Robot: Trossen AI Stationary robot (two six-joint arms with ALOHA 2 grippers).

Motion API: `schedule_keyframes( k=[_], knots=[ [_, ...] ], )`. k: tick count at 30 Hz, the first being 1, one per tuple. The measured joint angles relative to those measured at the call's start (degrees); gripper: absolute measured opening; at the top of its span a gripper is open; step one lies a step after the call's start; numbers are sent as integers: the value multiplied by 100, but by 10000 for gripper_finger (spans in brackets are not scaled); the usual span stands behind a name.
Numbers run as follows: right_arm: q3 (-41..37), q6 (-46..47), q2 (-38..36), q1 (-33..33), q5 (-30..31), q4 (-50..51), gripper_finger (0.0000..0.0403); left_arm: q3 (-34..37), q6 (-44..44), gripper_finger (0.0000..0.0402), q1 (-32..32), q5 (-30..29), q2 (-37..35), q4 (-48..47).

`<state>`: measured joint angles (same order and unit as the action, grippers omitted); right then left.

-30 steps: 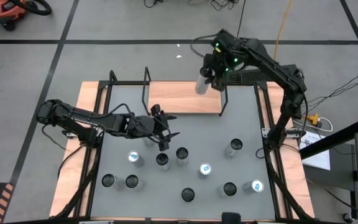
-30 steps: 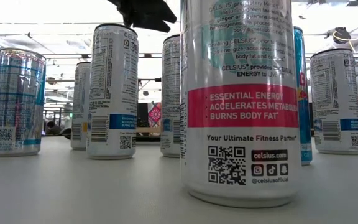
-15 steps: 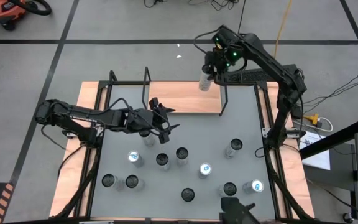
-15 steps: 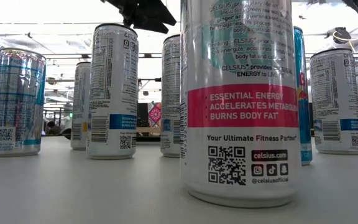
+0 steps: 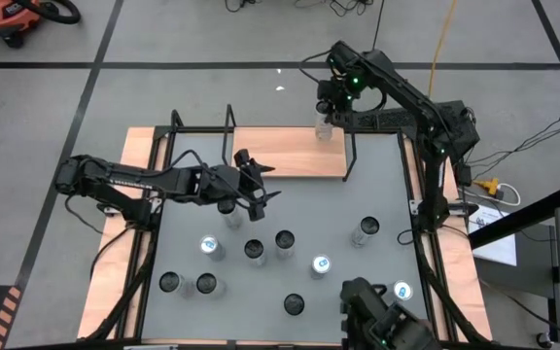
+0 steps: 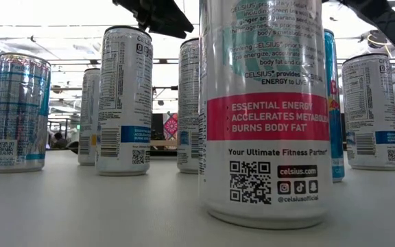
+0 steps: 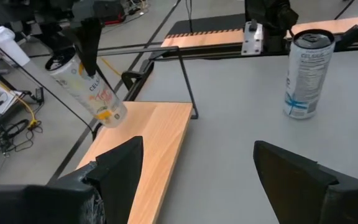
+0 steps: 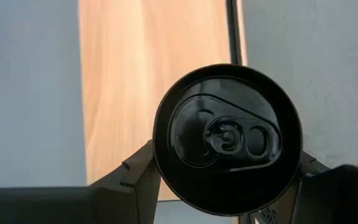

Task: Place canned beverage on shelf
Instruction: Put the top right white yellow soda can on the shelf

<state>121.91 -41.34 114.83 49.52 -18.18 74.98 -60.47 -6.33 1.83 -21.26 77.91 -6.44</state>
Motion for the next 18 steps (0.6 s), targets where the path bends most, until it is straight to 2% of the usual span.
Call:
schedule_keyframes(
  k=[11,18],
  knots=[
    [-9,-315,39,221,-79,-100,176,0,106,299,0,22,0,-13],
    [-340,-334,35,327,-297,-193,176,0,153,299,-22,22,0,-11]
  ],
)
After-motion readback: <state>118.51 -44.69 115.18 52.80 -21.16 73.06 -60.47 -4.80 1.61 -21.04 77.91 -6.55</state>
